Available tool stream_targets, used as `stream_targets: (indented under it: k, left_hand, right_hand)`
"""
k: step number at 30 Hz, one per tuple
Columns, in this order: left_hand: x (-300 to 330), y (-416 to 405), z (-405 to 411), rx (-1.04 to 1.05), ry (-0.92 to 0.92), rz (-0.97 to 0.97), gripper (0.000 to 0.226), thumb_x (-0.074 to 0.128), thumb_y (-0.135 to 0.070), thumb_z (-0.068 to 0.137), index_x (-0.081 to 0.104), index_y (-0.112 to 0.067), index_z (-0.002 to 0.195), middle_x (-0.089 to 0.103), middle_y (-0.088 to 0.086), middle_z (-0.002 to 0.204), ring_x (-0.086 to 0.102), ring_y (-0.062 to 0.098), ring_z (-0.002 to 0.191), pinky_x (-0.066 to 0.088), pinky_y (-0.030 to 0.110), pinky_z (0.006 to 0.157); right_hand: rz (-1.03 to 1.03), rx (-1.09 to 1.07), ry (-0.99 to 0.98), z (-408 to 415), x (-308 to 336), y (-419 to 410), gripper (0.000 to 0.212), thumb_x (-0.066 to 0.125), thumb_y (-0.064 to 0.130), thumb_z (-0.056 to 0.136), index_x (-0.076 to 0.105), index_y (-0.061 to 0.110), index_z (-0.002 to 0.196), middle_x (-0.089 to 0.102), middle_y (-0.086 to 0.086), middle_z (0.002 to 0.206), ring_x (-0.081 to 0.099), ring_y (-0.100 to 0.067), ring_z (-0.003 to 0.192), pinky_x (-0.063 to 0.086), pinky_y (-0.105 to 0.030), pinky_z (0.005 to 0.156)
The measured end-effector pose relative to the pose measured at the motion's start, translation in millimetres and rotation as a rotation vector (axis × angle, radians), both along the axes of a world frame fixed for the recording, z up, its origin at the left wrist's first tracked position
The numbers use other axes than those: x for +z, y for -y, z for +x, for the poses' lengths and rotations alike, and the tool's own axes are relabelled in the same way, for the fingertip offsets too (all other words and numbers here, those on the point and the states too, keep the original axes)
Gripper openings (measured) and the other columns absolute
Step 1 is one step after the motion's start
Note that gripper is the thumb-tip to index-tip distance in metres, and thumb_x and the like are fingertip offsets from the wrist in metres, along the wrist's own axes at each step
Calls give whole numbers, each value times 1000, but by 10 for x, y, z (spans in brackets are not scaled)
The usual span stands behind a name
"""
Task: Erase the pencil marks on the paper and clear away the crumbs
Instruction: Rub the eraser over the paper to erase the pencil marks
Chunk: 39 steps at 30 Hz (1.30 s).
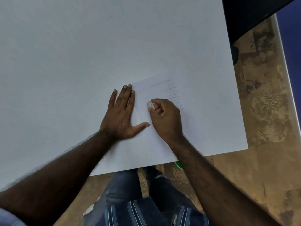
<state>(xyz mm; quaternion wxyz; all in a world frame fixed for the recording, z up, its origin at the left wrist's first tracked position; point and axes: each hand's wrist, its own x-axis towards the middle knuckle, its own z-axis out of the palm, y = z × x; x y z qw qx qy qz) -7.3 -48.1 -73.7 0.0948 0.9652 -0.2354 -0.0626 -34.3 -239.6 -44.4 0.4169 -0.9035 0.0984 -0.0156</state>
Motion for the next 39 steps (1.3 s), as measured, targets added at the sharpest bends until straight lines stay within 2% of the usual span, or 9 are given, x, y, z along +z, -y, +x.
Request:
stream_targets:
  k: [10, 13, 16, 20, 22, 27, 32, 37, 39]
  left_hand:
    - [34, 16, 13, 6, 0, -28, 118, 40, -86, 88, 20, 5, 161, 9, 20, 171, 3, 30, 161, 14, 60, 125]
    - [47, 12, 17, 5, -20, -5, 121, 41, -87, 86, 16, 5, 161, 6, 20, 172, 0, 30, 161, 12, 59, 126]
    - [56, 19, 22, 8, -38, 13, 122, 38, -88, 86, 11, 3, 162, 2, 18, 172, -3, 29, 161, 11, 58, 126]
    - [56, 21, 33, -1, -34, -5, 119, 38, -87, 87, 17, 4, 161, 6, 20, 172, 0, 30, 161, 12, 59, 126]
    - [62, 17, 35, -2, -42, 5, 119, 38, -87, 87, 16, 3, 162, 5, 19, 172, 0, 30, 161, 12, 59, 126]
    - [63, 28, 41, 8, -66, 23, 123, 39, -89, 85, 10, 2, 163, 1, 18, 172, -4, 29, 161, 10, 58, 126]
    - [65, 25, 27, 7, -6, -51, 116, 47, -82, 87, 22, 6, 160, 12, 21, 170, 6, 32, 160, 16, 61, 125]
    - [63, 22, 37, 12, -66, 5, 123, 40, -89, 85, 11, 2, 163, 1, 18, 172, -3, 29, 161, 11, 59, 126]
    - [71, 19, 40, 12, -64, 4, 123, 39, -89, 85, 12, 3, 162, 2, 18, 172, -3, 29, 161, 11, 59, 126]
  right_hand:
    - [-163, 145, 90, 464, -103, -308, 10, 69, 17, 98, 78, 12, 101, 69, -3, 91, 64, -21, 86, 55, -36, 76]
    - [-222, 14, 135, 584, -137, -108, 11, 70, 7, 91, 79, 10, 96, 69, -7, 89, 65, -27, 86, 54, -38, 76]
    - [-215, -145, 120, 636, -162, 41, 6, 71, 10, 93, 76, 11, 91, 68, -6, 89, 66, -26, 84, 55, -36, 75]
    - [-198, 222, 102, 507, -152, -221, 13, 63, 14, 98, 74, 10, 92, 63, -8, 86, 59, -26, 83, 51, -43, 75]
    - [-230, 281, 105, 510, -137, -207, 14, 62, 14, 98, 75, 10, 95, 63, -8, 88, 59, -26, 84, 51, -43, 76]
    - [-273, -92, 139, 675, -133, 35, 9, 70, 4, 91, 77, 10, 95, 67, -7, 88, 63, -27, 83, 55, -42, 75]
    - [-252, 282, 148, 503, -144, -323, 13, 62, 12, 98, 73, 7, 94, 63, -9, 85, 58, -27, 81, 50, -44, 76]
    - [-314, -80, 130, 699, -163, 29, 9, 70, 8, 90, 77, 10, 96, 68, -8, 87, 62, -29, 82, 55, -47, 75]
    - [-295, -90, 152, 703, -139, -40, 7, 69, 9, 92, 76, 9, 93, 68, -9, 85, 62, -30, 81, 54, -45, 74]
